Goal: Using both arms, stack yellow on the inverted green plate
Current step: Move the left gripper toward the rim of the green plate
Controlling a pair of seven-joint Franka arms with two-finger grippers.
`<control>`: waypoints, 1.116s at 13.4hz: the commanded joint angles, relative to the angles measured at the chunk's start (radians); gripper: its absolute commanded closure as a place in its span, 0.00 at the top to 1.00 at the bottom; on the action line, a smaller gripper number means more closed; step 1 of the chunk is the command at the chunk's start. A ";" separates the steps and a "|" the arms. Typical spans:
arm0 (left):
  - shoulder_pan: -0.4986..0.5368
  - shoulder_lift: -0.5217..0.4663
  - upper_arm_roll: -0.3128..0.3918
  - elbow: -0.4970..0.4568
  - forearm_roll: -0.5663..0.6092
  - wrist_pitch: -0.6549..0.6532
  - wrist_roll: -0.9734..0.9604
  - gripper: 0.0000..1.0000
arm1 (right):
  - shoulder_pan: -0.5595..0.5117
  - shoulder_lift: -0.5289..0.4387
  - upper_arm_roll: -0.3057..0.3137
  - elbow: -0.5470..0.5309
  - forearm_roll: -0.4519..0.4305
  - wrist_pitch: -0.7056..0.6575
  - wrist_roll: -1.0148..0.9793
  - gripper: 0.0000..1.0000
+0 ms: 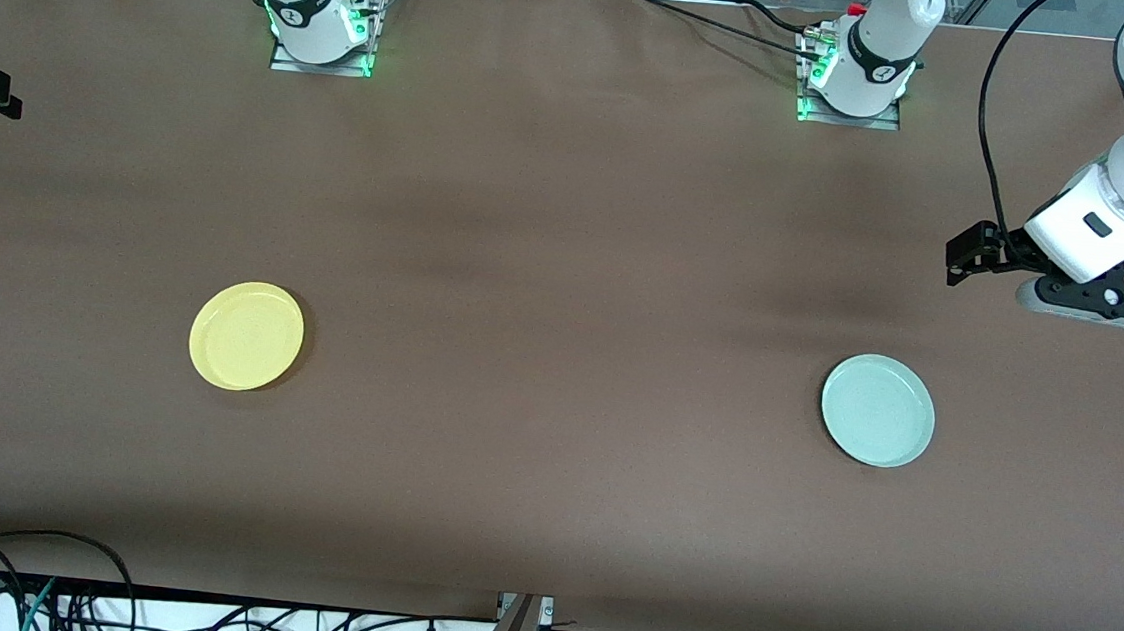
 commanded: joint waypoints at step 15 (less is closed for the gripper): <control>0.084 0.314 0.011 0.162 0.046 0.097 0.301 1.00 | -0.011 0.004 -0.003 0.006 0.031 -0.002 0.010 1.00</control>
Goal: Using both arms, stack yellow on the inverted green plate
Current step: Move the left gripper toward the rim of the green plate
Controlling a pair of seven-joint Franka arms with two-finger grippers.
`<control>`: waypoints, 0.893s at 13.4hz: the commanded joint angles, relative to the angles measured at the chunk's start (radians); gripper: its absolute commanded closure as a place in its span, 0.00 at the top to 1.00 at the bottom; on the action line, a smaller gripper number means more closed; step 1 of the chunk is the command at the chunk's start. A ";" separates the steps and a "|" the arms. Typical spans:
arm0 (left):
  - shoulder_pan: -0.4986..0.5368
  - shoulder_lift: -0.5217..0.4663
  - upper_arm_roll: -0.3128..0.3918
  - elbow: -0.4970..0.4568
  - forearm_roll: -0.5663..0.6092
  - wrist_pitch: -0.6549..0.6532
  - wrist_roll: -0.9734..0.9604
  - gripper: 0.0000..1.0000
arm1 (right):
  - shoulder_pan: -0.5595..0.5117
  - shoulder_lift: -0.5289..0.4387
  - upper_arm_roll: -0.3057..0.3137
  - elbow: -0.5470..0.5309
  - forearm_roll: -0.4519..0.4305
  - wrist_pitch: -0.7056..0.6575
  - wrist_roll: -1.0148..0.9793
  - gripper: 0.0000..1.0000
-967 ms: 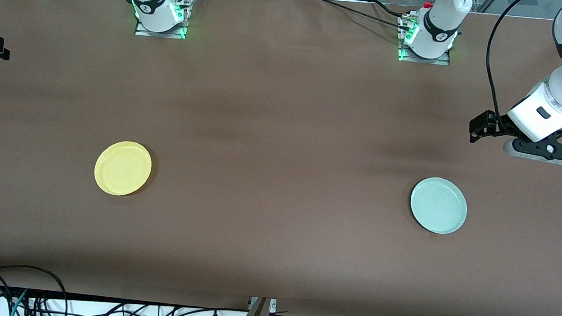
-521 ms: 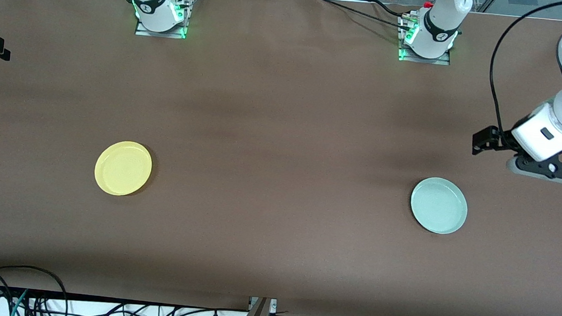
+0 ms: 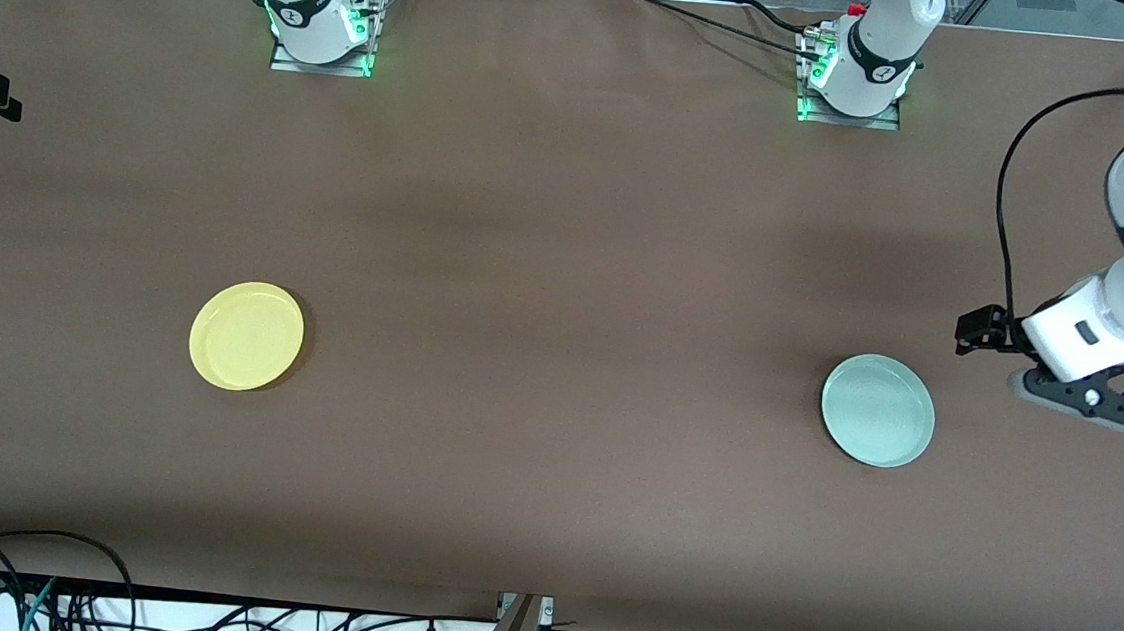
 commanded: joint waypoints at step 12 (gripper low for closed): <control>0.112 0.386 -0.014 0.005 0.003 0.369 0.436 1.00 | -0.010 -0.001 0.003 0.006 0.019 -0.002 0.010 1.00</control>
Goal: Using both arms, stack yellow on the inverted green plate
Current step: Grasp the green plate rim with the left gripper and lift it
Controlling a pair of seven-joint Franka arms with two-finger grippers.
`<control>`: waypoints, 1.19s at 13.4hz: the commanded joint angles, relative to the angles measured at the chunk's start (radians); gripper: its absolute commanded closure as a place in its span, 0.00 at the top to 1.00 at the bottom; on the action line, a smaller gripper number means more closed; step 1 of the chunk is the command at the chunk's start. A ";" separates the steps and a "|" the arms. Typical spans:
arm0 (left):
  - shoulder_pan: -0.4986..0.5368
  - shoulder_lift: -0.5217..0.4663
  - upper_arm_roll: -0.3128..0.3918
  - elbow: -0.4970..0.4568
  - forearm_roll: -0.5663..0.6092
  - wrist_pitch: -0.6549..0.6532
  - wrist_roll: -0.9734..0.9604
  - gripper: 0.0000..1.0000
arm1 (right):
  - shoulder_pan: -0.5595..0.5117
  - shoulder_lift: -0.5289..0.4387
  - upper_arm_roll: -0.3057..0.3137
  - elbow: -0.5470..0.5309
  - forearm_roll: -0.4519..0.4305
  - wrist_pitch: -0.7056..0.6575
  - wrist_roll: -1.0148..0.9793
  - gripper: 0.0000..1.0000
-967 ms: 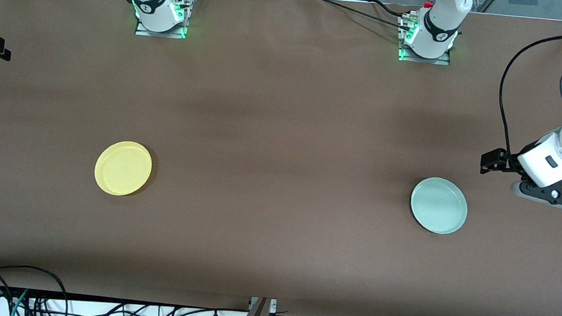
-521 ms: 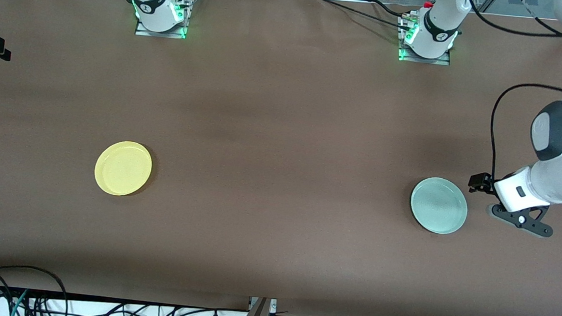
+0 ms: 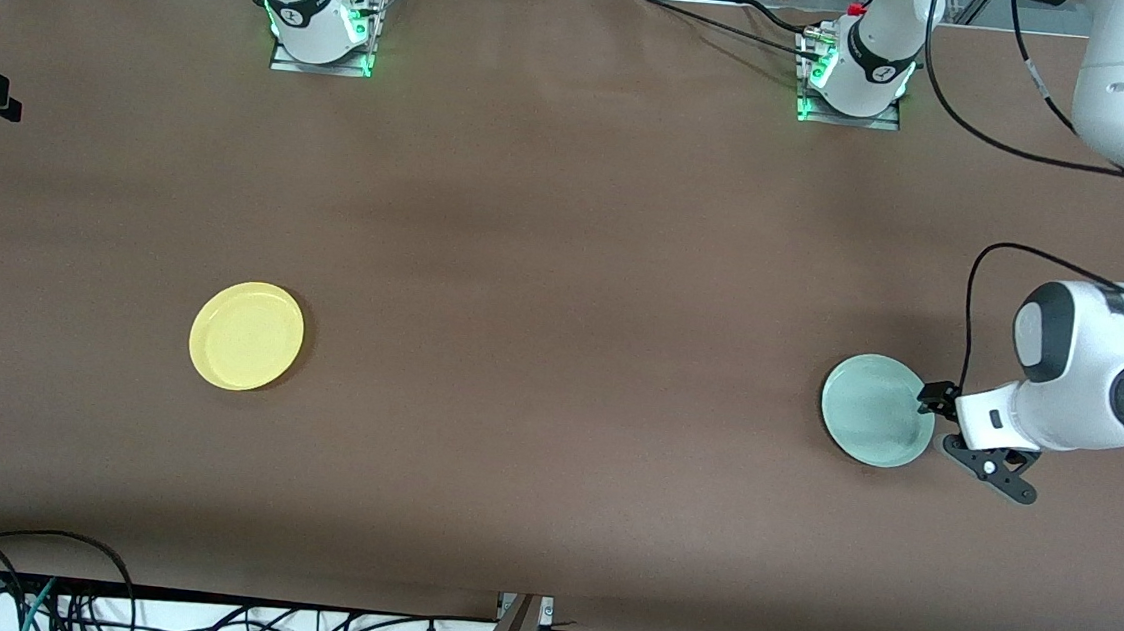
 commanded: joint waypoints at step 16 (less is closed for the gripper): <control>0.121 0.087 -0.116 0.004 -0.106 0.105 0.253 0.00 | -0.009 -0.002 0.000 0.006 0.018 -0.002 0.008 1.00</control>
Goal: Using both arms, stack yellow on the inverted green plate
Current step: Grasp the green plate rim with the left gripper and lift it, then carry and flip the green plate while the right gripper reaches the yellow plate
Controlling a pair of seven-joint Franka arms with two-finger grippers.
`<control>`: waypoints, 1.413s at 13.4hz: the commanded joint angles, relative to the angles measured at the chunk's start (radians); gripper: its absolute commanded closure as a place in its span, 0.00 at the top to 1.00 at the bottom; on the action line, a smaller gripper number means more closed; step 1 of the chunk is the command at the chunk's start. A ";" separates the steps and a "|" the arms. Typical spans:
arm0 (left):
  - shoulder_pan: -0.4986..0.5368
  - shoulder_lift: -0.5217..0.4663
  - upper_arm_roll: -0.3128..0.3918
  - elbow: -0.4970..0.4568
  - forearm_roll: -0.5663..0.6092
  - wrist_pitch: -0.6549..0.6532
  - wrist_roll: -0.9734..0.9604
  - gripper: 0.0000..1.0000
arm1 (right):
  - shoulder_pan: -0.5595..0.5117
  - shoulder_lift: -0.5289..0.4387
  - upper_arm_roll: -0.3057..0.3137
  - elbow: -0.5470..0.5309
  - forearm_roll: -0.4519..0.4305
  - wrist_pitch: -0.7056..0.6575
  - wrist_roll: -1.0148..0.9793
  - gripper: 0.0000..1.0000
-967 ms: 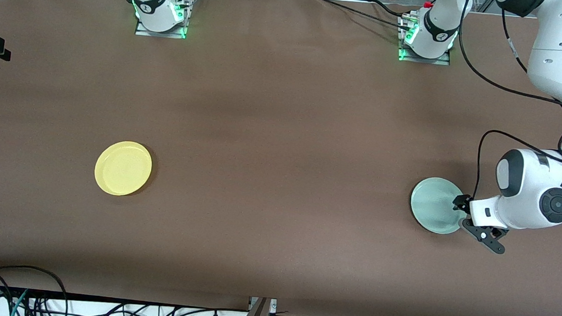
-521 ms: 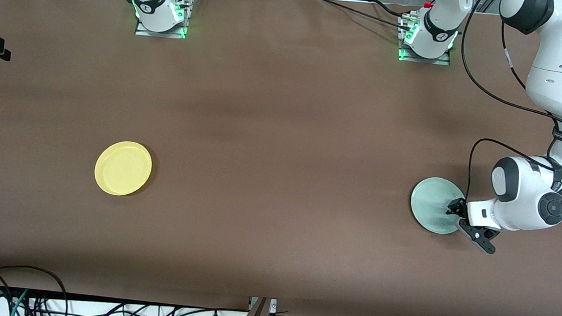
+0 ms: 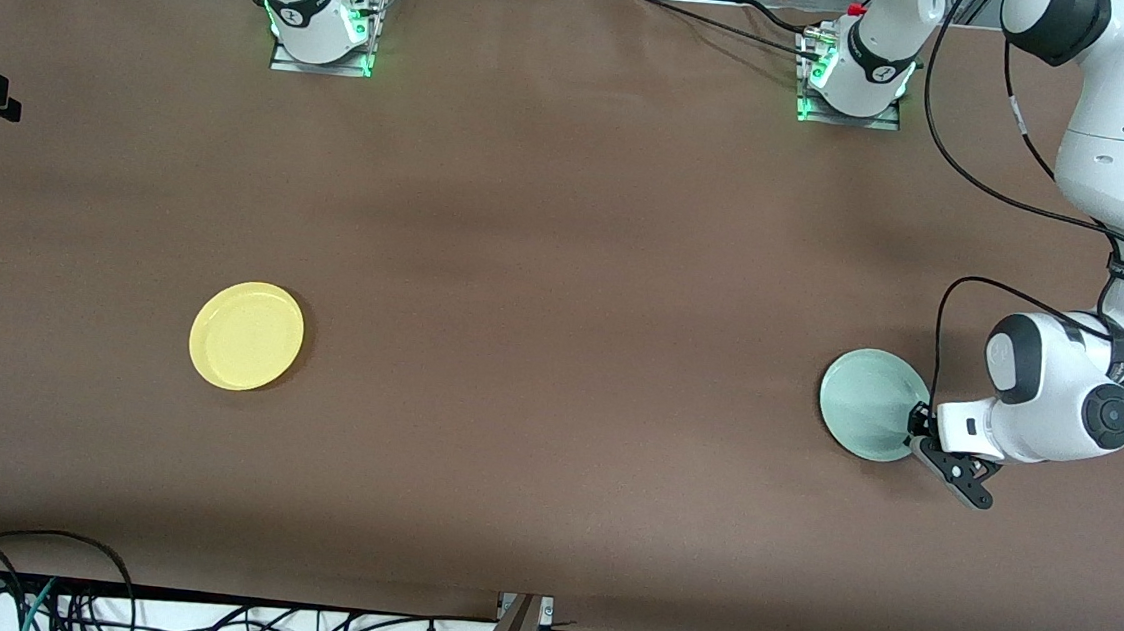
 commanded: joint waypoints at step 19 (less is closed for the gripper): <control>-0.527 -0.323 -0.070 0.028 0.523 -0.510 -0.898 0.00 | -0.008 -0.002 -0.010 0.006 0.020 -0.002 0.008 1.00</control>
